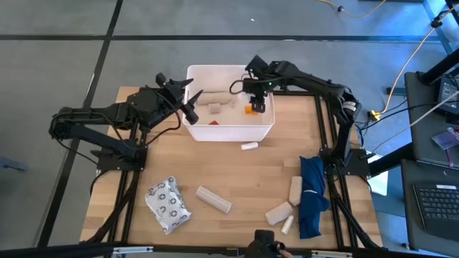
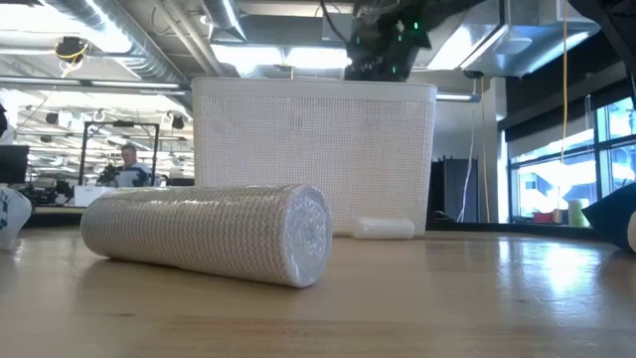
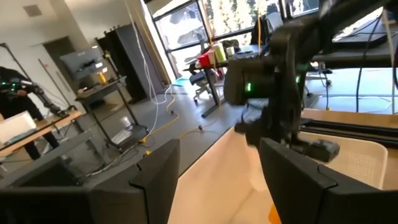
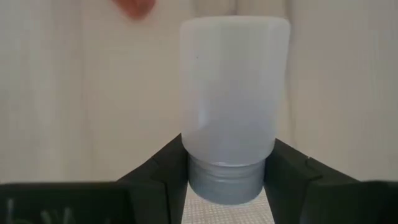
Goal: Pick & place medical supplies in basket/bin
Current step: Put the white pill bottle into the white bin, then put the white bandage into the white bin
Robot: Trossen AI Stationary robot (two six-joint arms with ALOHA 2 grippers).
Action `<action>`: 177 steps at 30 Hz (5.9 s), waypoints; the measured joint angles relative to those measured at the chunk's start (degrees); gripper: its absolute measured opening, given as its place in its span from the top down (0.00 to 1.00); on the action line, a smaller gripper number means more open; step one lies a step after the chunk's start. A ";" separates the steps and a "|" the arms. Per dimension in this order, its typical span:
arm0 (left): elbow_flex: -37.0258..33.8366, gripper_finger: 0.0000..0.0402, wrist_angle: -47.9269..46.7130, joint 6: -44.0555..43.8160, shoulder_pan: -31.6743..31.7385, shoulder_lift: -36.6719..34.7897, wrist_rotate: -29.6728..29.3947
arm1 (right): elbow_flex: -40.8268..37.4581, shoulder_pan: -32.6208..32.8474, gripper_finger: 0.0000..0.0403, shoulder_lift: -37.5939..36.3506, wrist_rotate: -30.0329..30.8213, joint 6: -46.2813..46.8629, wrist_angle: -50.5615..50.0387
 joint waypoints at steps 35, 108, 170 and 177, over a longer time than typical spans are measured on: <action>0.00 0.47 -12.37 -8.57 3.34 0.04 7.56 | -13.26 0.82 0.57 7.54 12.24 -3.90 8.78; -0.31 0.84 -33.06 -22.29 -18.82 35.21 42.94 | 5.61 29.80 0.34 -21.87 10.10 15.96 -18.53; 22.87 0.85 -45.93 -11.54 25.96 35.04 38.23 | -57.00 42.21 0.47 -35.06 22.43 30.97 44.61; 35.28 0.85 -55.35 -9.80 28.21 37.24 38.75 | -57.00 41.70 0.47 -35.06 22.67 30.90 44.72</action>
